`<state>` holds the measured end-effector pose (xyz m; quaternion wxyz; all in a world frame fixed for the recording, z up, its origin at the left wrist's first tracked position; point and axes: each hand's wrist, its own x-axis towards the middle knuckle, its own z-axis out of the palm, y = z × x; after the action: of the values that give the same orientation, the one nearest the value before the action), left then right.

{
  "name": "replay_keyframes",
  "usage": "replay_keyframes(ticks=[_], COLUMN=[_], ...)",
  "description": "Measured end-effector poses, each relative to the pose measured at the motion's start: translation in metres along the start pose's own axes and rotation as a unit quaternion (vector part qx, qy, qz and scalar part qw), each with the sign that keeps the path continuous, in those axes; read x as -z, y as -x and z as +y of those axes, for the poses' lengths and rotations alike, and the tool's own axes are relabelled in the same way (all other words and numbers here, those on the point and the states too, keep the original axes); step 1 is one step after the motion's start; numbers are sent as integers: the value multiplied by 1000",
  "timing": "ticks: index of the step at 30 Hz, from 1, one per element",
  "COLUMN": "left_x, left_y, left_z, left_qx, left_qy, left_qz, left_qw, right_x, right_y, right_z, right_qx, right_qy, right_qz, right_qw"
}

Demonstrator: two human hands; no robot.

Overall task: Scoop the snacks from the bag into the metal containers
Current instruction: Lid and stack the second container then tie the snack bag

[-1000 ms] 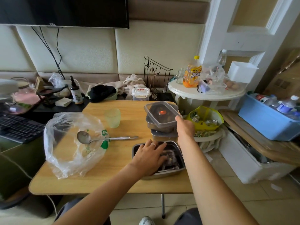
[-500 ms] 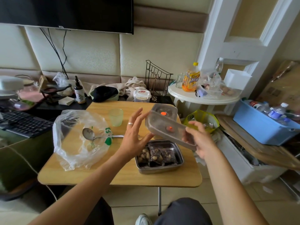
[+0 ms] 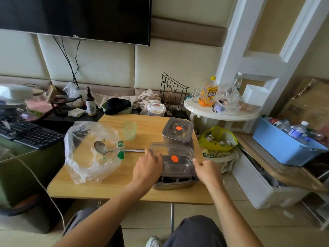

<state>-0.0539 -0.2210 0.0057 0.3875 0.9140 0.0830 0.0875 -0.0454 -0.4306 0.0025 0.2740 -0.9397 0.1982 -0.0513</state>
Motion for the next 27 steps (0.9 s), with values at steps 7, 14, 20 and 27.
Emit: replay_keyframes(ticks=[7, 14, 20, 27], left_x=[-1, -15, -26, -32], left_y=[-7, -25, -44, -50], left_z=[-6, -18, -25, -31], left_qx=[16, 62, 22, 12], left_qy=[-257, -89, -22, 6], left_qz=[-76, -107, -29, -21], left_qw=[963, 988, 999, 1000], right_x=[-3, -4, -1, -29], right_y=[20, 10, -11, -29], right_z=[-12, -20, -36, -26], right_qx=[30, 11, -37, -12], right_qy=[166, 96, 21, -140], right_qz=[88, 22, 40, 11], right_qw=[982, 995, 998, 990])
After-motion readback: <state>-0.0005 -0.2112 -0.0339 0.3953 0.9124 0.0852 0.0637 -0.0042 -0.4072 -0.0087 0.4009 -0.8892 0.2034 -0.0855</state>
